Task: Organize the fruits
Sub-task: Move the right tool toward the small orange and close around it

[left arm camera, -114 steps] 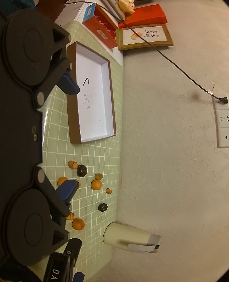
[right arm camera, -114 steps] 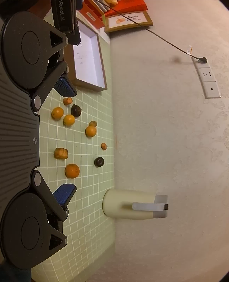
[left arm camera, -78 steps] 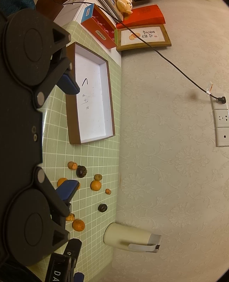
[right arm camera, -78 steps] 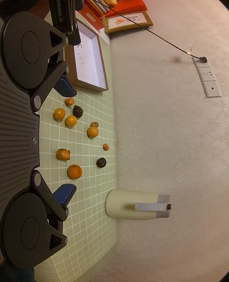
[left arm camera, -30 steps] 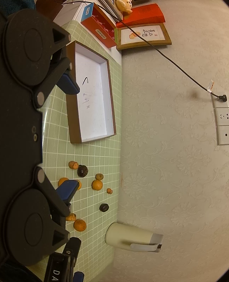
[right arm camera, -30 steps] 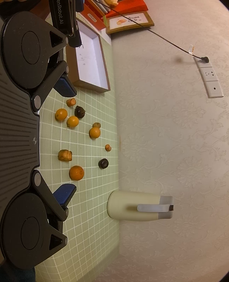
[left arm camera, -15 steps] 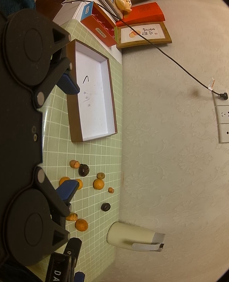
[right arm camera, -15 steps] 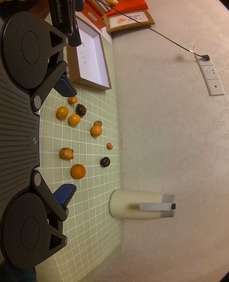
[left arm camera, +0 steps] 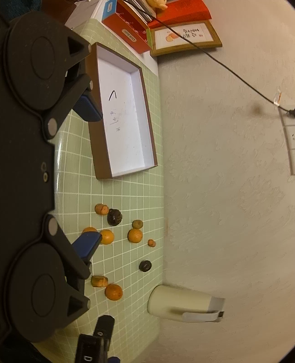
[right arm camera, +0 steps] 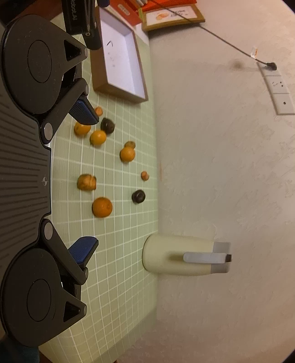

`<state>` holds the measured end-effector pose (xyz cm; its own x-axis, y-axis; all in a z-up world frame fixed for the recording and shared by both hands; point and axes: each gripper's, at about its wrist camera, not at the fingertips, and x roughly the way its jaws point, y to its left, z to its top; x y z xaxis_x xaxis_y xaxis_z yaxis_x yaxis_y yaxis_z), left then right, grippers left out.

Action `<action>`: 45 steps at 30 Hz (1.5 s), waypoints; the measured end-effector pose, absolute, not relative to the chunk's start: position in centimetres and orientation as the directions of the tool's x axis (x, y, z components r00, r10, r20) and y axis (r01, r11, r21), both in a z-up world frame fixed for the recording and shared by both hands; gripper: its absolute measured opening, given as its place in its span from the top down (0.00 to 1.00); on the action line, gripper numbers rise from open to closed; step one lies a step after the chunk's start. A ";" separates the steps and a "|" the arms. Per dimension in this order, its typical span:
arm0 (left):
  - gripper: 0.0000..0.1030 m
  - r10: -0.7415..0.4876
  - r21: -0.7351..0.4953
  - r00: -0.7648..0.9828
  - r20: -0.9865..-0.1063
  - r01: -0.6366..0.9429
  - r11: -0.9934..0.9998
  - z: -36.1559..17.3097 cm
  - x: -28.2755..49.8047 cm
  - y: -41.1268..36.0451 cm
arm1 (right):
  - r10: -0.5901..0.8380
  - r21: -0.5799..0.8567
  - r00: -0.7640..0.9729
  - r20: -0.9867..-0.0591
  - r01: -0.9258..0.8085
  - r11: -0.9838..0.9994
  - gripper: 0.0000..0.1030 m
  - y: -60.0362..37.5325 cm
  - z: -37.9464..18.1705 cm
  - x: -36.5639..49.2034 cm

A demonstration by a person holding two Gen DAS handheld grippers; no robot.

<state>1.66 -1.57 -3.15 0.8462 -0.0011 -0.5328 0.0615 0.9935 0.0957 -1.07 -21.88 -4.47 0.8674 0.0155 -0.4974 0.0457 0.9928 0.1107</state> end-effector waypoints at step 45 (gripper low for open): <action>0.71 -0.169 0.058 0.762 -0.626 0.261 0.964 -13.9 11.3 -8.9 | 0.046 0.198 0.816 -0.576 0.085 0.976 0.55 -24.6 -11.5 8.8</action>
<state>11.29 -8.95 -13.89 0.7616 -0.1686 -0.6257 0.2608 0.9637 0.0578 8.79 -24.61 -11.49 0.8158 0.0460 -0.5764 0.0849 0.9765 0.1981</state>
